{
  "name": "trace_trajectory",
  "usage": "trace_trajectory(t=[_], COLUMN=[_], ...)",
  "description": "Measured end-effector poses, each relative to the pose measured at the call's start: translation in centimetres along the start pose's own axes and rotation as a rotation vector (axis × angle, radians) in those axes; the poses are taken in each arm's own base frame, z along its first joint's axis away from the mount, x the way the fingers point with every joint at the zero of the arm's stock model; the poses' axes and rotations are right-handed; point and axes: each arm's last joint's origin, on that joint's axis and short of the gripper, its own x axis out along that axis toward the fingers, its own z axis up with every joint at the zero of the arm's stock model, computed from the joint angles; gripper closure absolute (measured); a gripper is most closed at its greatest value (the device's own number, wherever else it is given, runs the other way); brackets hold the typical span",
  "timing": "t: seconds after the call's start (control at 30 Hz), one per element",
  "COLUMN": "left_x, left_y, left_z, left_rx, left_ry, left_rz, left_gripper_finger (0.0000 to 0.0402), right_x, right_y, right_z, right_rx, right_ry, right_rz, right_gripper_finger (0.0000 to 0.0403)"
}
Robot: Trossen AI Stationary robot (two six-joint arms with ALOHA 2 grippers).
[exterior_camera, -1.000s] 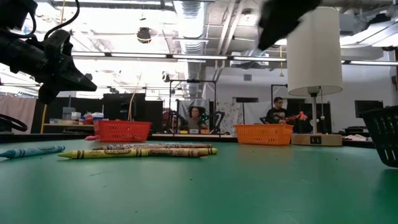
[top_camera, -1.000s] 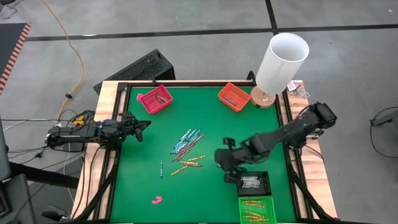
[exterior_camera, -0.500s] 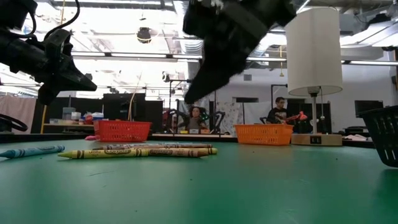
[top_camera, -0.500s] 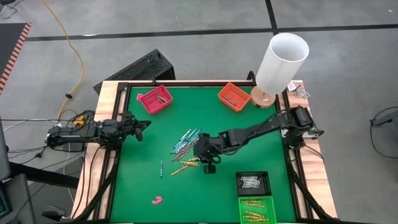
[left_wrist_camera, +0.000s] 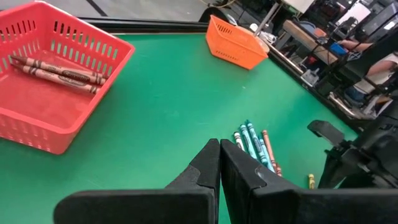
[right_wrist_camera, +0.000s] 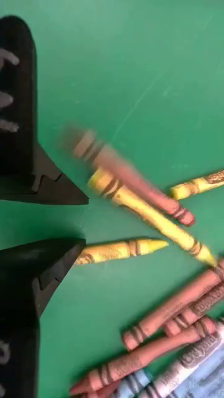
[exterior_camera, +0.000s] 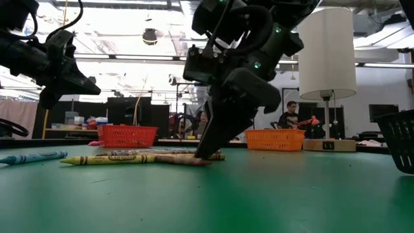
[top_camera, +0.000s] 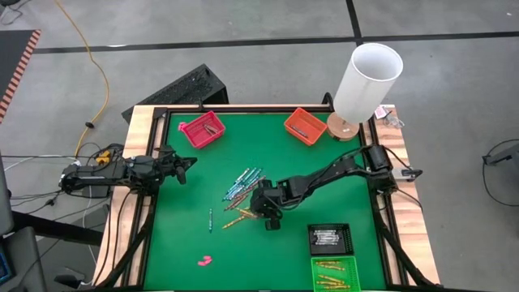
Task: Sort crayons
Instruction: Put the yellow crayon into the green bin
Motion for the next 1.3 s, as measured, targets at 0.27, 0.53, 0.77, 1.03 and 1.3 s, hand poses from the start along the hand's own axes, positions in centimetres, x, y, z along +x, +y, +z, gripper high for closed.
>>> trace_trajectory(t=[0.27, 0.53, 0.77, 1.03, 1.3], left_x=[0.0, 0.0, 0.0, 0.0, 0.0], left_y=[0.0, 0.0, 0.0, 0.0, 0.0], left_z=[0.0, 0.0, 0.0, 0.0, 0.0], left_rx=[0.001, 0.018, 0.023, 0.035, 0.065], left_ry=[0.0, -0.001, -0.001, -0.002, -0.002], left_rz=[0.0, 0.001, 0.002, 0.003, 0.003], left_gripper_finger=[0.0401, 0.0401, 0.0401, 0.0401, 0.0402], right_x=[-0.3, -1.5, -1.4, -1.5, -0.9], right_y=[0.0, -0.5, -3.2, -4.1, -4.4], right_z=[0.2, 2.3, 2.3, 2.2, 0.9], right_rx=[-0.008, -0.069, -0.049, -0.079, -0.082], right_ry=[-0.01, -0.078, -0.074, -0.075, -0.05], right_rz=[-0.002, -0.02, -0.072, -0.045, -0.039], right_gripper_finger=[0.0301, 0.0301, 0.0301, 0.0301, 0.0301])
